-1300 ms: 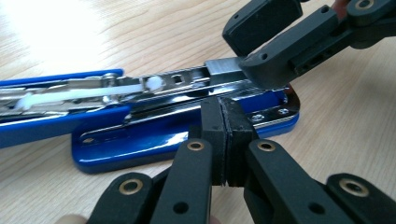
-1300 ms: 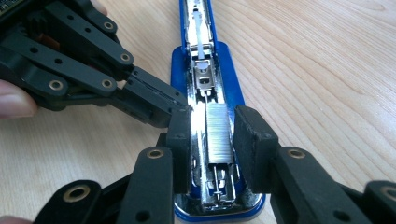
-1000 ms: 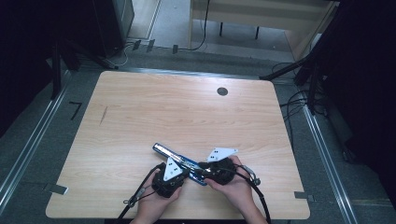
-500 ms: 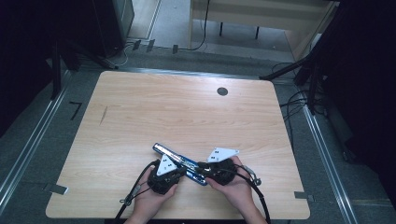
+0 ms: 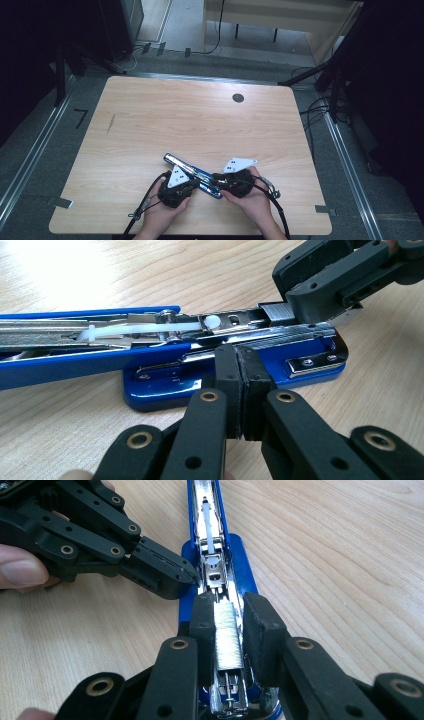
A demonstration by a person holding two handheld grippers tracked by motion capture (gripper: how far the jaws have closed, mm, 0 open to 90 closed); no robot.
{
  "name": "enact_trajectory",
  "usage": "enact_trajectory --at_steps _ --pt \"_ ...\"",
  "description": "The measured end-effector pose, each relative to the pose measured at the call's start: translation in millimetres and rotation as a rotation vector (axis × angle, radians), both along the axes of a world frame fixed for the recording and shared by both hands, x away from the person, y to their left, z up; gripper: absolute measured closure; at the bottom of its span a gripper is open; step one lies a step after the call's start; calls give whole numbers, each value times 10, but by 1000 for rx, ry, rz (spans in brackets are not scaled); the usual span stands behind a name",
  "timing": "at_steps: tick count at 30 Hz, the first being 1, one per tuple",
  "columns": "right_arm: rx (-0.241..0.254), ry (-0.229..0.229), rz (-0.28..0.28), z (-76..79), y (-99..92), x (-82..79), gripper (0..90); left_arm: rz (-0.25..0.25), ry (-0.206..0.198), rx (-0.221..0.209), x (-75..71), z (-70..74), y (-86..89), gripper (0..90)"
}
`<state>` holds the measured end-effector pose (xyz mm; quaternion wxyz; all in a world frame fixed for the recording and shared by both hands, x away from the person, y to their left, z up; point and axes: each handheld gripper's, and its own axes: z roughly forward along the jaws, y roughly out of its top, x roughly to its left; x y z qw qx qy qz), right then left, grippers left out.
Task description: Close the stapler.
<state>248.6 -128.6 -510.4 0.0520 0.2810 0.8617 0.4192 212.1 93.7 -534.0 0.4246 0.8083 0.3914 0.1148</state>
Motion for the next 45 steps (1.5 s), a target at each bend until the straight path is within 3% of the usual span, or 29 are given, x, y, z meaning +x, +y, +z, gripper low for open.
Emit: enact_trajectory --at_steps 5,7,17,23,33,45 --pt "16 21 -25 -35 -22 29 757 -1 -2 3 -1 0 0 900" --pt "33 35 -17 -44 -30 35 793 -2 -1 3 0 1 1 900" --pt "34 -5 -21 -10 -25 -4 804 -1 5 -6 11 -2 -1 900" --pt "64 -8 -26 83 -54 -15 804 -1 7 -7 13 -1 1 900" --pt "52 -8 6 163 -37 -45 804 -7 2 -5 11 -2 -11 900" --pt "12 13 13 76 -32 -17 803 -13 0 -1 17 -2 -26 900"
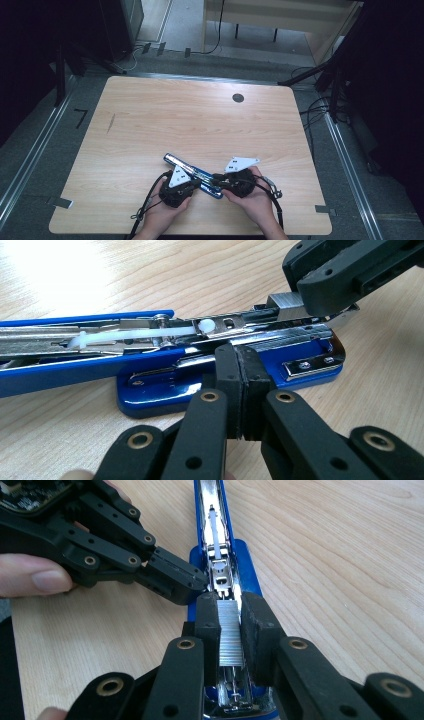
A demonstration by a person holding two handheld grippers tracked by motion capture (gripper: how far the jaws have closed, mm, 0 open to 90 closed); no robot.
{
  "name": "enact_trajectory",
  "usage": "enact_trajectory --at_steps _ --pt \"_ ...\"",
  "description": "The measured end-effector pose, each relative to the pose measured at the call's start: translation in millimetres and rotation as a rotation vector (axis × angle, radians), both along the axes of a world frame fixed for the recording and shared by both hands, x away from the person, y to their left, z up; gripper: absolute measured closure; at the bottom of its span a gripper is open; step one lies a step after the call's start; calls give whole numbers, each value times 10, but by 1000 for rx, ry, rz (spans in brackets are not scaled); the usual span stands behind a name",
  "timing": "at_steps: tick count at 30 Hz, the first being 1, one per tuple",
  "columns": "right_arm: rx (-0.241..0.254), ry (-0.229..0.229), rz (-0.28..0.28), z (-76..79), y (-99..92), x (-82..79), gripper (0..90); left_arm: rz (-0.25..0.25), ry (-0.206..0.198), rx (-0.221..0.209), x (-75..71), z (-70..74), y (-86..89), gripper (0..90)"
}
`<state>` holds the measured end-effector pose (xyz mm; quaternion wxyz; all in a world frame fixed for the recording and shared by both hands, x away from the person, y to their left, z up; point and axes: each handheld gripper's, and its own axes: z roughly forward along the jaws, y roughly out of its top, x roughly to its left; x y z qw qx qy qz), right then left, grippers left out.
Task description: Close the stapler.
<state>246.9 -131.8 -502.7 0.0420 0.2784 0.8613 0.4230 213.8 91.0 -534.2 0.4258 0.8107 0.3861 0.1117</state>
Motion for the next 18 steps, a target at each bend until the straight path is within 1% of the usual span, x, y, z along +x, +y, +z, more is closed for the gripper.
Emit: enact_trajectory --at_steps 11,18 --pt "-22 -12 22 -32 24 5 804 0 0 0 0 0 -1 900" --pt "-32 -15 33 -24 38 25 804 0 0 0 0 0 0 900"
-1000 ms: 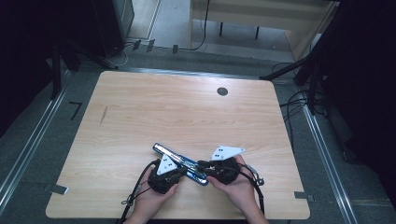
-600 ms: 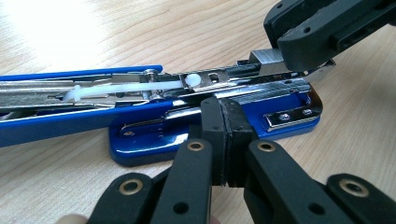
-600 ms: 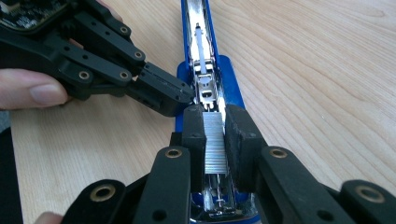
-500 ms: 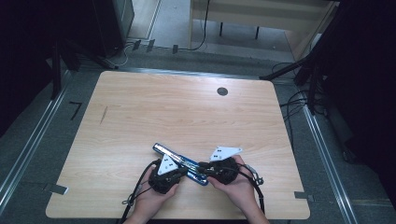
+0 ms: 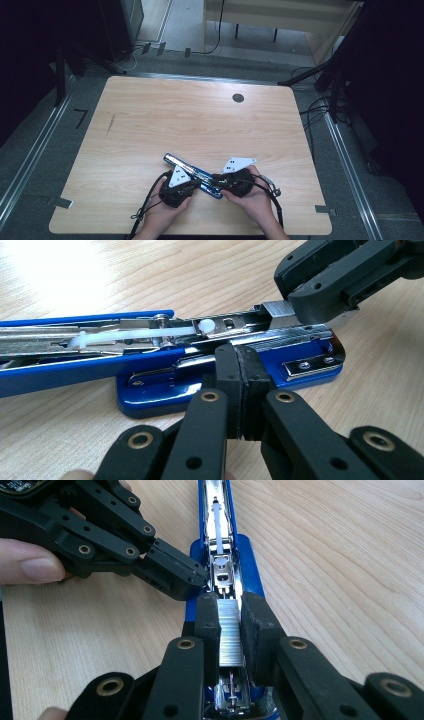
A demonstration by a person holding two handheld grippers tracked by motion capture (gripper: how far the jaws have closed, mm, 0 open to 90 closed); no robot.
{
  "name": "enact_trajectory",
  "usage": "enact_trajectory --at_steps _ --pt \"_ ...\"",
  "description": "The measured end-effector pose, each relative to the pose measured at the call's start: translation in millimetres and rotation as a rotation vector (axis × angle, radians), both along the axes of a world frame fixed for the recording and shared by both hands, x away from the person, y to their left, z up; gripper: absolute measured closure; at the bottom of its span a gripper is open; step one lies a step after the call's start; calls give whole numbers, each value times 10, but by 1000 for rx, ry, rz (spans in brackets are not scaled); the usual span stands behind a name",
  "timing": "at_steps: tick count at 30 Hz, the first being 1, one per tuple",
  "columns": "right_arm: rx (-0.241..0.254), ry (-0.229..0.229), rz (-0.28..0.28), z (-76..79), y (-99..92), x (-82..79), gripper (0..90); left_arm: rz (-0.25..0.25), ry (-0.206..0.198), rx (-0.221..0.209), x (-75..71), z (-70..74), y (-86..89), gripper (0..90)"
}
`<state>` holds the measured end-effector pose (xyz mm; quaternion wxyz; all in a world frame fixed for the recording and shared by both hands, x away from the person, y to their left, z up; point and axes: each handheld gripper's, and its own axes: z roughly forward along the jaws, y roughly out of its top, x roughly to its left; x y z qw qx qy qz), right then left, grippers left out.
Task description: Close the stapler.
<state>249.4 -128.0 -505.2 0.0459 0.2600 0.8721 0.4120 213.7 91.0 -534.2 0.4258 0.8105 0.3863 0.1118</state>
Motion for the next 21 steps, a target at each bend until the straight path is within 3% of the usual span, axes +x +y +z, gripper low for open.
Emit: enact_trajectory --at_steps 21 --pt "-31 -55 33 -6 26 -15 803 0 0 0 -5 0 3 900"
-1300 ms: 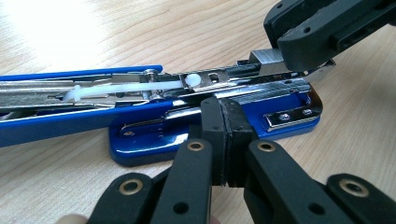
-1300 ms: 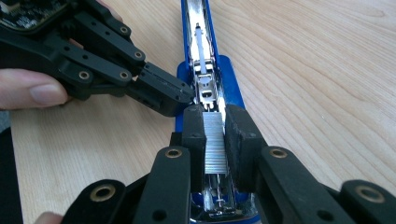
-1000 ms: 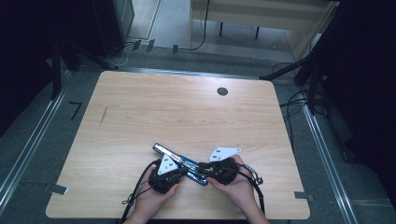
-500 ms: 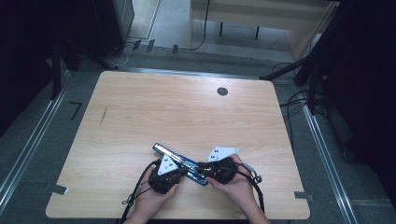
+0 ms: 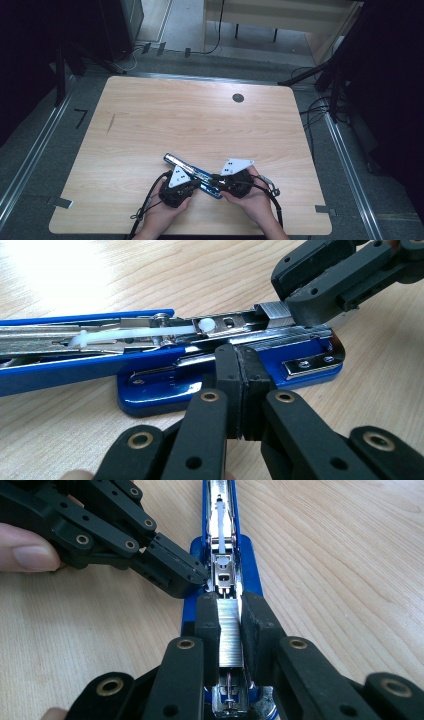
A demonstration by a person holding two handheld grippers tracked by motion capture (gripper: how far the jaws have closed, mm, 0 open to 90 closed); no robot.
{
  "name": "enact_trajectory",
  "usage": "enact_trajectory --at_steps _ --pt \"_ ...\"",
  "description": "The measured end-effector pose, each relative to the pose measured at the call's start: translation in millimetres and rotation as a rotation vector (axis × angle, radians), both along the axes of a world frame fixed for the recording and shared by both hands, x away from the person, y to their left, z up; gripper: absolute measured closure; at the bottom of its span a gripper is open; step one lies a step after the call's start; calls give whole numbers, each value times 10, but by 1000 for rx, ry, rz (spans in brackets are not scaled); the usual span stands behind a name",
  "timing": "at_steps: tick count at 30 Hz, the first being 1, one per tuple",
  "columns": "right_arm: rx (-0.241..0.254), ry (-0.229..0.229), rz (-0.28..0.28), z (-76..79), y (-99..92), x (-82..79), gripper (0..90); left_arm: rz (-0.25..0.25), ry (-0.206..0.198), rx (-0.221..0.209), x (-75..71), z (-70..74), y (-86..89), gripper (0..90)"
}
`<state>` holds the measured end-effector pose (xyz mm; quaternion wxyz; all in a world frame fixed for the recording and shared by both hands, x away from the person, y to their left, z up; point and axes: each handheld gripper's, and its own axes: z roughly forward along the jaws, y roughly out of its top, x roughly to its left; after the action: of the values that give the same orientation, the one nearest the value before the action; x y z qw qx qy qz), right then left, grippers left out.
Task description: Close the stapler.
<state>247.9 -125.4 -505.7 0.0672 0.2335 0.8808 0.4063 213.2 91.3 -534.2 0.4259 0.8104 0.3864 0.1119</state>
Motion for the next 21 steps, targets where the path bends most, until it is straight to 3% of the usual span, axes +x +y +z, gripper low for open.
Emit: enact_trajectory --at_steps 6,10,17,21 --pt "9 18 -17 -2 -7 13 749 0 0 -1 0 -1 0 900" --pt "46 45 -21 15 -32 24 748 -1 0 1 0 0 1 900" --pt "77 24 -42 31 -36 10 895 -1 1 -2 1 0 1 900" --pt "87 4 -67 12 8 17 900 4 11 -12 7 -1 24 900"
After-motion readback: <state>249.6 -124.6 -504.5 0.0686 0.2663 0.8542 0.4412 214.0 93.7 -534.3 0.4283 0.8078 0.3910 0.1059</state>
